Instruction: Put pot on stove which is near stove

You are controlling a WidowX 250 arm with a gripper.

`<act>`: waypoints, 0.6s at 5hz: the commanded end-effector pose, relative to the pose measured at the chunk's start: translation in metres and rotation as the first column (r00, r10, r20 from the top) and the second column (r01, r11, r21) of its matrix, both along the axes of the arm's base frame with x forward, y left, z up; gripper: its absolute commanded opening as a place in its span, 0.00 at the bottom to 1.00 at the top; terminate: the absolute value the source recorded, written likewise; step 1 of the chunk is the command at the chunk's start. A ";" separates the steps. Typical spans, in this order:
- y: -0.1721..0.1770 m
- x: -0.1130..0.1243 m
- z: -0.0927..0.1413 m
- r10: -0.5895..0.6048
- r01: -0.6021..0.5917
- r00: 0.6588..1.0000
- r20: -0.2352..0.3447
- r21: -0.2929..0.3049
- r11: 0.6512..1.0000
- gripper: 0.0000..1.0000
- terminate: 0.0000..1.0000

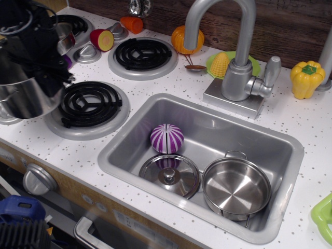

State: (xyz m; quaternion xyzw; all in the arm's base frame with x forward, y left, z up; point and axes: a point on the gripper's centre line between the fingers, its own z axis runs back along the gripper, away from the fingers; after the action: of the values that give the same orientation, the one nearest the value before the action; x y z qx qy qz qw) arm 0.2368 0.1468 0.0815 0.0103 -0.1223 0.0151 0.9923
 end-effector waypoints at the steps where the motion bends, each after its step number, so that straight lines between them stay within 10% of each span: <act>1: -0.010 0.027 0.004 -0.063 0.061 0.996 0.061 0.029 0.998 0.00 0.00; 3: -0.038 0.031 -0.010 -0.057 0.056 0.994 0.089 0.018 0.998 0.00 0.00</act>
State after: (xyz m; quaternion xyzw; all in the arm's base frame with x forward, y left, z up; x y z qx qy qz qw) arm 0.2654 0.1037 0.0596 0.0002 -0.1512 -0.0137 0.9884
